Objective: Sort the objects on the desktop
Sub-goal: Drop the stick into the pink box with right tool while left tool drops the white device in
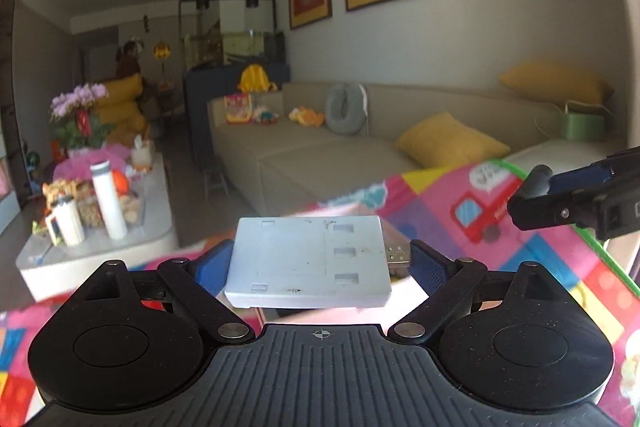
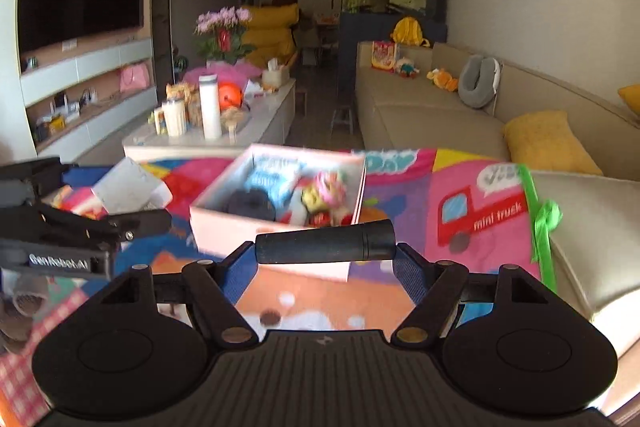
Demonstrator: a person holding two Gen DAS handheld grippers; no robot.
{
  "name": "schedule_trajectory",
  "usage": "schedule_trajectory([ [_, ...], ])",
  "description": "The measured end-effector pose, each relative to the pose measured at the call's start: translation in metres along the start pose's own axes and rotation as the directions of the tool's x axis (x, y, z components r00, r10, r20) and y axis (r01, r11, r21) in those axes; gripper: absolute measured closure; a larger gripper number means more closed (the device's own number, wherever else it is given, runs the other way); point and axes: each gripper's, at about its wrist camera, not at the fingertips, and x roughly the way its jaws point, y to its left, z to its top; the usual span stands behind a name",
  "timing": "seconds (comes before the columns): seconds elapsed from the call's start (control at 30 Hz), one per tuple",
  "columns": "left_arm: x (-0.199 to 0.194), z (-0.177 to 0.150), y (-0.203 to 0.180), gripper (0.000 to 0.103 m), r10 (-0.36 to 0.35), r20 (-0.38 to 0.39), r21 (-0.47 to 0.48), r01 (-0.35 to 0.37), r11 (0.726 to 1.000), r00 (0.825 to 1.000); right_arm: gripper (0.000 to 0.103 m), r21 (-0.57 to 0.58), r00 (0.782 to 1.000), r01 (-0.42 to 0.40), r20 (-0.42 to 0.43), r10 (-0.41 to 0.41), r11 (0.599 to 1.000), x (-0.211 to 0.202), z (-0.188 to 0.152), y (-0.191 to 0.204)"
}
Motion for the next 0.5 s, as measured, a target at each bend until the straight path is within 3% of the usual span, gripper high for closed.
schedule_trajectory([
  [0.1,0.039,0.031,0.013,0.008,-0.016,0.044,-0.041,0.017,0.999,0.999,0.028,0.067,0.998,-0.050,0.052,0.047,0.996,0.022,0.046,-0.007],
  [0.17,0.067,0.043,0.024,0.004,-0.061,0.021,-0.079,0.063,0.995,0.998,0.028,0.095,0.996,-0.070,0.062,0.065,0.993,0.046,0.068,-0.009],
  [0.23,0.083,0.043,0.035,0.003,-0.044,-0.006,-0.107,0.043,0.993,0.999,0.017,0.125,0.996,-0.074,0.049,0.068,0.989,0.068,0.080,-0.013],
  [0.37,0.081,0.010,0.055,0.001,-0.020,-0.058,-0.135,0.012,0.991,0.998,0.015,0.165,0.999,-0.050,0.022,0.047,0.985,0.096,0.066,-0.027],
  [0.5,0.078,-0.039,0.062,0.001,-0.020,-0.169,-0.150,-0.006,0.989,0.985,0.014,0.217,0.997,-0.023,-0.061,0.037,0.976,0.122,0.038,-0.041],
])
